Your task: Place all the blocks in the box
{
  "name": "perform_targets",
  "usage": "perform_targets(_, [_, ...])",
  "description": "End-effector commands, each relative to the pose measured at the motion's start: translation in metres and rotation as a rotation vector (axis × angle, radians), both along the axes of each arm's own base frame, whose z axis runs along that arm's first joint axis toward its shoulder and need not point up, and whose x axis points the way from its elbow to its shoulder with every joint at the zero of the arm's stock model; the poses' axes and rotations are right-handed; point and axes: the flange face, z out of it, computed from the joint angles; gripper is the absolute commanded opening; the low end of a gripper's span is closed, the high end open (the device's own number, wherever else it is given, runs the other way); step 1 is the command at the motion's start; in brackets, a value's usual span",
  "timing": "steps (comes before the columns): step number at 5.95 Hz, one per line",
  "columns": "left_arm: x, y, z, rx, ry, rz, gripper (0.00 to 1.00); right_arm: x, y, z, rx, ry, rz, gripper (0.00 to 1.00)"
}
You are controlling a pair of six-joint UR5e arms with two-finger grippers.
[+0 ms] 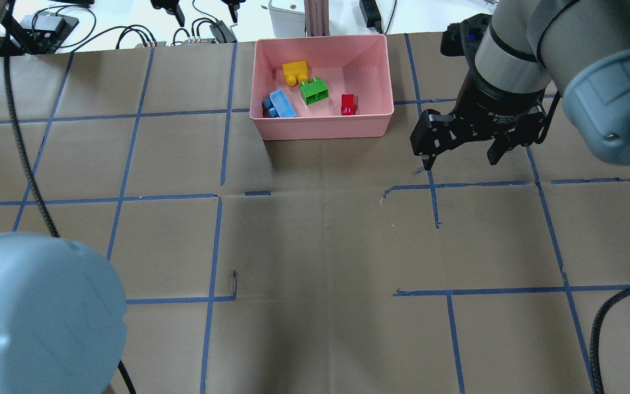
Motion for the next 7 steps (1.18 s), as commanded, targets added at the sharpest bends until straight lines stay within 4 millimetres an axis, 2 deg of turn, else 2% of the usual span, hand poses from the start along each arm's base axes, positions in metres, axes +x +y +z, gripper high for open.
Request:
perform_targets(1, [0.014,0.094,0.024,0.024,-0.005,-0.021,1.0,0.0,0.0,-0.001,0.001,0.0,0.0,1.0])
perform_targets(2, [0.017,0.135,0.005,0.065,-0.006,-0.061,1.0,0.0,0.0,-0.001,0.002,0.0,0.0,1.0])
perform_targets(3, [0.021,0.155,-0.01,0.038,-0.009,-0.081,1.0,0.0,0.0,-0.001,0.002,0.0,0.0,1.0])
perform_targets(4, [0.022,0.162,-0.014,0.031,-0.011,-0.083,1.0,0.001,0.0,-0.001,0.002,0.0,0.002,1.0])
perform_targets(7, [0.024,0.153,0.002,0.003,-0.011,-0.078,1.0,0.001,-0.001,-0.003,0.007,-0.001,0.003,1.0])
